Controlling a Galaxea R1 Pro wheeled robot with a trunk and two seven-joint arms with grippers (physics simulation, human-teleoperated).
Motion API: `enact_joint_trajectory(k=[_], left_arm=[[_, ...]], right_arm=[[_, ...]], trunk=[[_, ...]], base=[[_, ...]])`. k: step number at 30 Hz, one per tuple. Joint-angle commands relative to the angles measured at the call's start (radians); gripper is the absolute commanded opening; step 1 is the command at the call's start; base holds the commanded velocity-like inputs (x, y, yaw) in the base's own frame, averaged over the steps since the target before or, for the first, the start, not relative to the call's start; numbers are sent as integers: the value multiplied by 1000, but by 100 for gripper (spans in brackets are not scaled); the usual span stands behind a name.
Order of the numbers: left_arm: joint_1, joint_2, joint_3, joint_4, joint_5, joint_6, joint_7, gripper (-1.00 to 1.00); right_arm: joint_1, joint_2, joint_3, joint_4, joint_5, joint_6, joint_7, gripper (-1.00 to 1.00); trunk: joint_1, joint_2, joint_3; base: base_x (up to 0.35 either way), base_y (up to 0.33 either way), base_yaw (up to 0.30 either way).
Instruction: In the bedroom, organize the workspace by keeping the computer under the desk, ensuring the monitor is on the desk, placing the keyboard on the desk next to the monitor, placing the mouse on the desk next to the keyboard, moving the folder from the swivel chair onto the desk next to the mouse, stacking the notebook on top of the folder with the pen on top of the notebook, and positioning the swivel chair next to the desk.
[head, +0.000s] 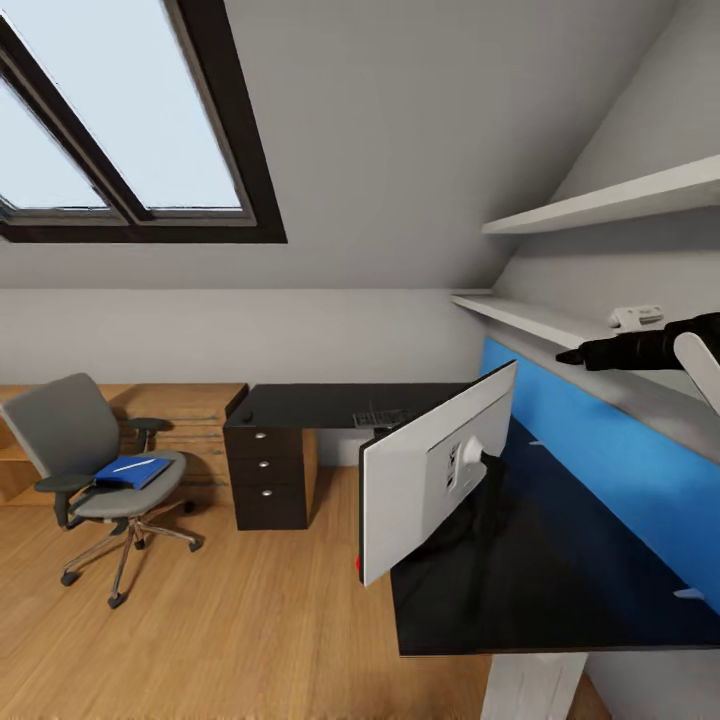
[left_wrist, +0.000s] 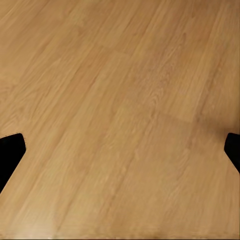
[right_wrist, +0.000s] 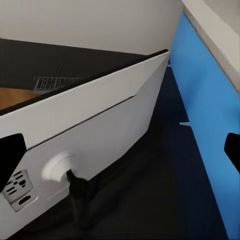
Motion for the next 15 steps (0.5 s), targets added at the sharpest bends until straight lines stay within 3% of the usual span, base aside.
enact_joint_trajectory(k=[1,5,15], left_arm=[[-1,0,-9,-1,1,-2,9,100],[-1,0,-8,-1,2,-3,9,100],[-1,0,-8,-1,2,-4,9,100]], right_arm=[[-1,-1,2,-1,11,2,10,100],[27,-2,3,-30,-4,2,9,100],[89,-1,5,-42,-11,-1,10,100]], trunk=[[0,-2,-2],[0,-2,-2],[0,-2,-2]], base=[[-312,-4,0],[-162,-2,0],[-11,0,0]])
